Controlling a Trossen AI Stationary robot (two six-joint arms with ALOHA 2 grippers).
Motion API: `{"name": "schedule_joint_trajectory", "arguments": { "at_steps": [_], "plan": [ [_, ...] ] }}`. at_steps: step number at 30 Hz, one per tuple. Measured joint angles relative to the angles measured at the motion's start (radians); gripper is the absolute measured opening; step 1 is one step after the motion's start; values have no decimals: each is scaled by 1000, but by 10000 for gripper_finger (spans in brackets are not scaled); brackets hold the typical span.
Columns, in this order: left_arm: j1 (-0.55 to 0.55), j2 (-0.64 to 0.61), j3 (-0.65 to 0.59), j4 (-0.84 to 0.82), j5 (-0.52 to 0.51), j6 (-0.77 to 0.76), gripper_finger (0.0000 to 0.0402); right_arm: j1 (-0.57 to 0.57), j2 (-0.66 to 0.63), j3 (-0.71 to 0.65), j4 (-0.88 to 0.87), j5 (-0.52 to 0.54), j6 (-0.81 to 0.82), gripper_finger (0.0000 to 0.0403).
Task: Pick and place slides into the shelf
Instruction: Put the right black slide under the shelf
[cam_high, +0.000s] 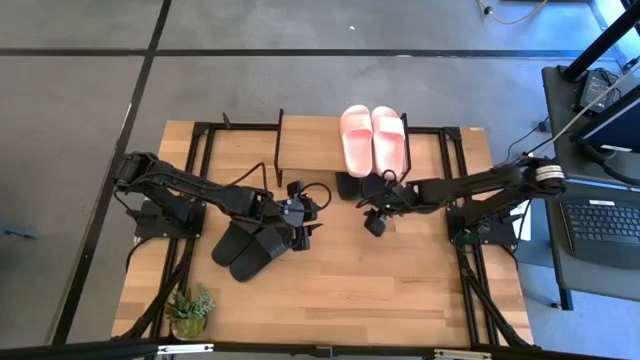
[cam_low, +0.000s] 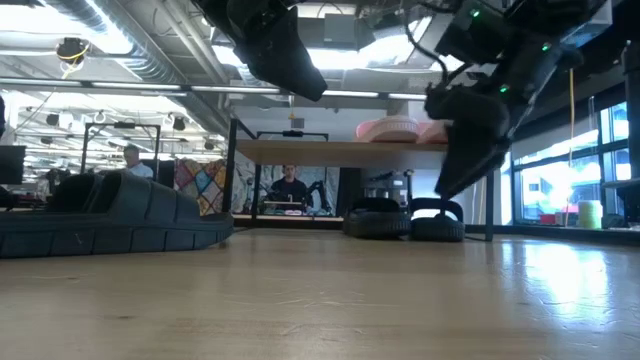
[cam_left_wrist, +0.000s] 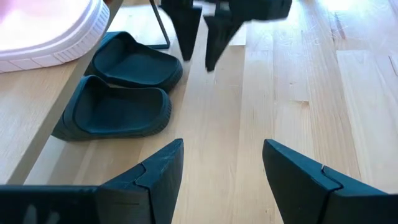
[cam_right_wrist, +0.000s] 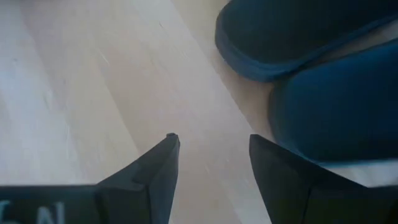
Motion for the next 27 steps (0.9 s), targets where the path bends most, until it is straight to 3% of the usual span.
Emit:
{"name": "schedule_joint_trajectory", "arguments": {
  "at_steps": [10, 16, 19, 23, 27],
  "plan": [
    [-12, -30, 0, -38, 36, -28, 210, 77, -238, 0, -73, -12, 5, 196],
    [-18, -117, 0, -149, 48, -44, 210, 201, -327, 1, -76, 177, 5, 196],
    [-33, -153, 0, -197, 163, 3, 210, 250, -330, 2, -74, 243, 5, 196],
    [-63, -165, 0, -238, 354, 31, 210, 282, -323, 1, -86, 250, 24, 196],
    [-112, -167, 0, -251, 460, 46, 210, 293, -319, 0, -89, 252, 30, 196]
  ]
}}
